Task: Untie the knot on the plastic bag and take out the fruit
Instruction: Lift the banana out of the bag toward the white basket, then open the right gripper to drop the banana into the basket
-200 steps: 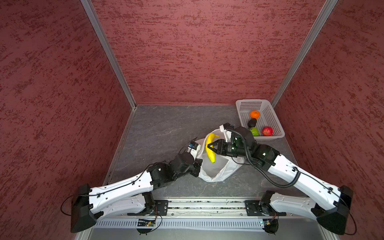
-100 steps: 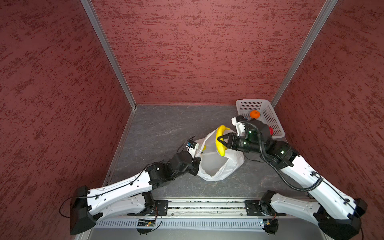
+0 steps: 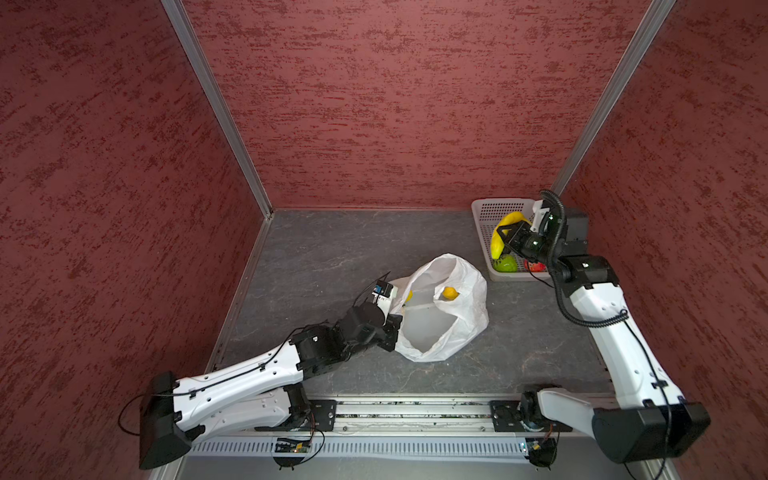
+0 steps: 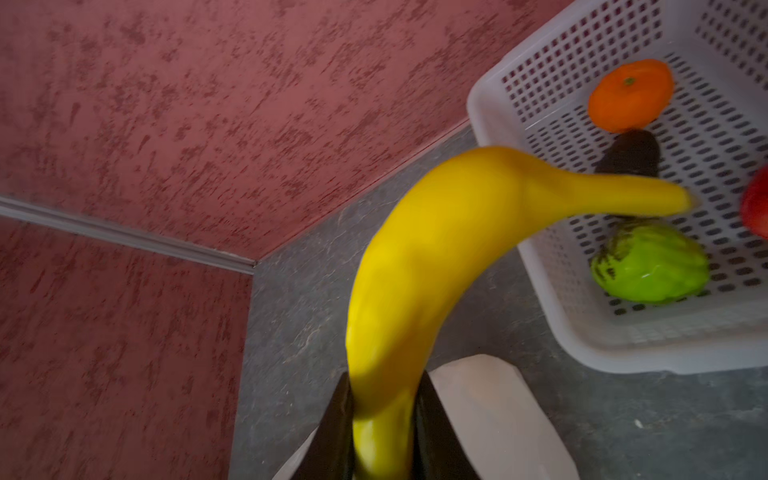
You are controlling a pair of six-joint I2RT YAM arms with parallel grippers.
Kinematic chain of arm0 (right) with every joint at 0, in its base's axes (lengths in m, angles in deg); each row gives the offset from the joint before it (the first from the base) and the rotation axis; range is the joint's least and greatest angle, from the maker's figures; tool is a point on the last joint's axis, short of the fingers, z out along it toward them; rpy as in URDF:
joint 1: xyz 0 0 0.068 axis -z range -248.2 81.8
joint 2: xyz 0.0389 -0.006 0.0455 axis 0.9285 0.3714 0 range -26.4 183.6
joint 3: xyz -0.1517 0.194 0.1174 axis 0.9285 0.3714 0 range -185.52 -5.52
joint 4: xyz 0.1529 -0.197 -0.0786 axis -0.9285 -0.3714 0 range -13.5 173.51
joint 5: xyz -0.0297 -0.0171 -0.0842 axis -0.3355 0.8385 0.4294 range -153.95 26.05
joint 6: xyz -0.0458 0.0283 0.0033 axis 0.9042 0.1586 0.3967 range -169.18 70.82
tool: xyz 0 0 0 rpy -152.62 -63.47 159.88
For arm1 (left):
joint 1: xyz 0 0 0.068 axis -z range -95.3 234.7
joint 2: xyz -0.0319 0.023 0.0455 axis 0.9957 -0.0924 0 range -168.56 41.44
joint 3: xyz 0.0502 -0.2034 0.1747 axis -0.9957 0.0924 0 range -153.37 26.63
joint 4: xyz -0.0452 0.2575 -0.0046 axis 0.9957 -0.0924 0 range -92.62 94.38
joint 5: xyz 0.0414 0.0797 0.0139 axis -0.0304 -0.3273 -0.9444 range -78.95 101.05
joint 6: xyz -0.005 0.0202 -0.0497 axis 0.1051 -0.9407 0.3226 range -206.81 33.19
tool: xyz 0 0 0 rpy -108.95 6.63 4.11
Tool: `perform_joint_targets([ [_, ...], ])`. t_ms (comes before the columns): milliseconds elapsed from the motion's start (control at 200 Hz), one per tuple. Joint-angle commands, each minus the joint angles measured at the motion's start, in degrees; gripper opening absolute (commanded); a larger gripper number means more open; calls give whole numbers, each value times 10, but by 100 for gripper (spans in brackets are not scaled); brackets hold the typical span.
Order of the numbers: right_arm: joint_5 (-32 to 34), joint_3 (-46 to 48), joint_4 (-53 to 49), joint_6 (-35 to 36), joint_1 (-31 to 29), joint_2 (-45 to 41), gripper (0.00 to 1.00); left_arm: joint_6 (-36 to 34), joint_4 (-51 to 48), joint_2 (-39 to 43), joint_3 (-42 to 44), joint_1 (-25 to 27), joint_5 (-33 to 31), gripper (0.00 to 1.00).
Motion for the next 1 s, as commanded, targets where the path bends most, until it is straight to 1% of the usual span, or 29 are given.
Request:
perform_joint_targets([
  [0, 7, 15, 78, 41, 37, 52, 9, 0, 3, 7, 4, 3, -5, 0],
  [115, 21, 10, 119, 69, 67, 132, 9, 1, 2, 7, 4, 6, -6, 0],
  [296, 39, -39, 140, 106, 90, 262, 10, 2, 0, 12, 6, 10, -8, 0],
  [431, 26, -85, 134, 127, 94, 334, 16, 5, -8, 19, 6, 13, -15, 0],
  [491, 27, -102, 125, 134, 94, 353, 23, 6, -10, 22, 6, 16, -17, 0],
  [531, 32, -110, 120, 139, 94, 361, 31, 7, -12, 23, 6, 16, -20, 0],
  [581, 41, -118, 114, 143, 94, 367, 46, 7, -13, 25, 6, 18, -21, 0],
  [641, 49, -125, 106, 146, 94, 370, 60, 8, -15, 26, 6, 19, -23, 0],
  [696, 52, -129, 99, 148, 94, 370, 68, 9, -16, 27, 6, 22, -26, 0],
  [736, 54, -132, 95, 148, 94, 368, 72, 9, -16, 28, 6, 23, -28, 0],
  [791, 53, -132, 92, 147, 94, 364, 74, 9, -18, 30, 7, 24, -30, 0],
  [997, 22, -119, 77, 147, 91, 314, 77, 9, -20, 31, 4, 28, -36, 0],
])
